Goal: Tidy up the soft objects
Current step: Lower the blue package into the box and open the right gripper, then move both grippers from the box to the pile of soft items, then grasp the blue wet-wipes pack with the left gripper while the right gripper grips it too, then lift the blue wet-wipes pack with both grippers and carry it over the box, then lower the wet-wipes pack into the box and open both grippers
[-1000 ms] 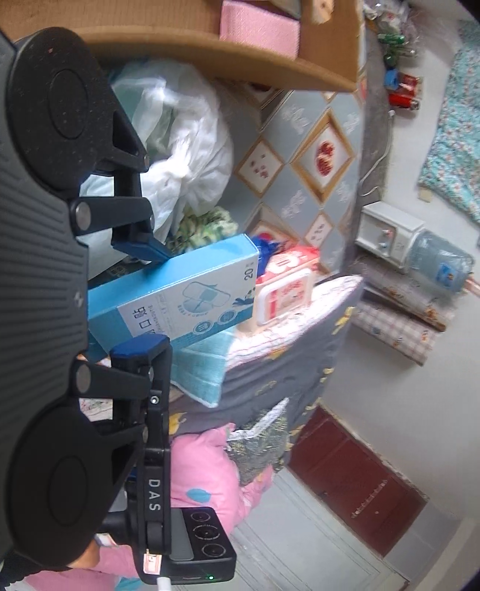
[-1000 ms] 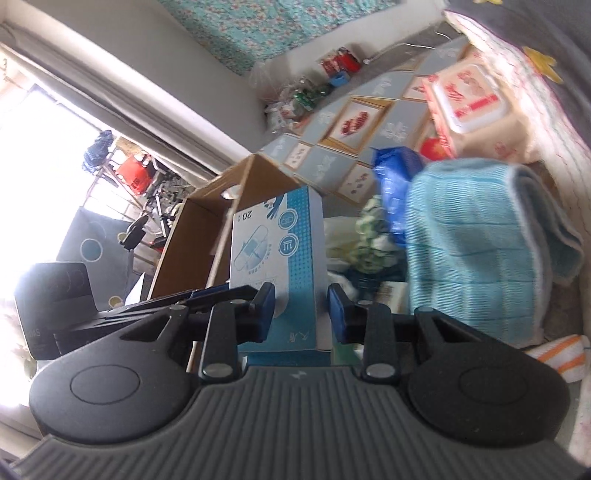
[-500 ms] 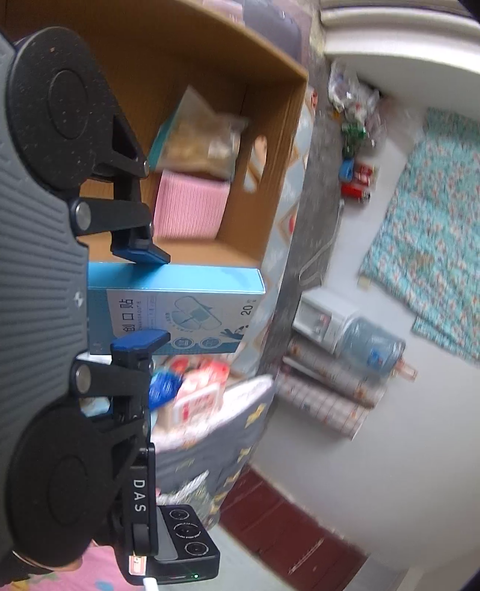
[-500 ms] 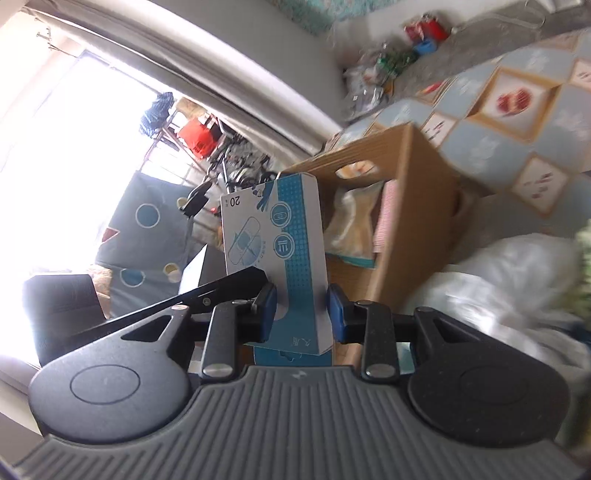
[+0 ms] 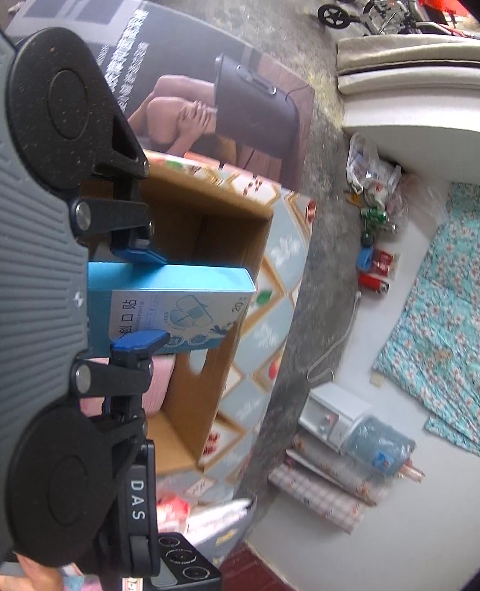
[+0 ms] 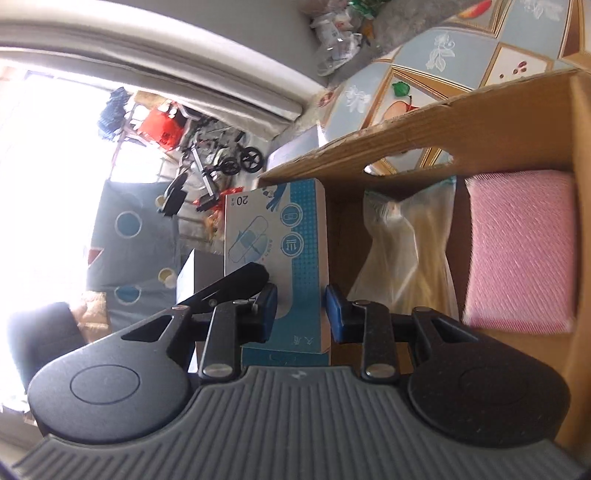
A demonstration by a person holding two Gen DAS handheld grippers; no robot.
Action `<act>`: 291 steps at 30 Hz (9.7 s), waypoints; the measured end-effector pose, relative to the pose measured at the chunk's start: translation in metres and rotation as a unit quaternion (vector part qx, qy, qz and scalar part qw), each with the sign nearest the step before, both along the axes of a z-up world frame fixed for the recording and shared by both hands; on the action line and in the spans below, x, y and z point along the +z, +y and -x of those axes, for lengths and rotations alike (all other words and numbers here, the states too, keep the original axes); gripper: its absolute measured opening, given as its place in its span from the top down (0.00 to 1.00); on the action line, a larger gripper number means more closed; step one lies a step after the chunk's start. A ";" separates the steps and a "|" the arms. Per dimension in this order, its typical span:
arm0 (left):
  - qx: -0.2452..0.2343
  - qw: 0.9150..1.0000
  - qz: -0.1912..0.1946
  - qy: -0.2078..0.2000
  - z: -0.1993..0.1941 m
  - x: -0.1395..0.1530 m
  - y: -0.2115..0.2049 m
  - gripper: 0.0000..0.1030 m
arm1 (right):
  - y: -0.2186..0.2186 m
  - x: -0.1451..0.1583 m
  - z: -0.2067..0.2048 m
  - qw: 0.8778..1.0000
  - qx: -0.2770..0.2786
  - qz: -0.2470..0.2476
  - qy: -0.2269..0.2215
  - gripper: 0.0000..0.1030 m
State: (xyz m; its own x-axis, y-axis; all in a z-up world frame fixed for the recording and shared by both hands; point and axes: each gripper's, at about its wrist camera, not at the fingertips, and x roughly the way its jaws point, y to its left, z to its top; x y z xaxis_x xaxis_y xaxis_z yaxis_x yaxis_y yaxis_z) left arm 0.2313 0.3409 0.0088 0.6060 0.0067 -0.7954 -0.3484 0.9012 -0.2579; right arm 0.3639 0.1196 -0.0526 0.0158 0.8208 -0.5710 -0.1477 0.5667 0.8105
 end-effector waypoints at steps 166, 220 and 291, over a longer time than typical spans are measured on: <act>-0.158 0.978 0.133 -0.026 -0.033 -0.005 -0.386 0.71 | -0.410 0.054 0.139 0.951 -0.087 0.104 -0.278 0.31; -0.315 0.941 0.120 -0.012 -0.011 -0.067 -0.447 0.49 | -0.515 -0.023 0.134 0.964 -0.250 0.023 -0.088 0.62; -0.097 0.985 0.070 0.122 0.045 -0.087 -0.166 0.30 | -0.254 0.016 0.127 0.986 -0.115 -0.030 -0.118 0.64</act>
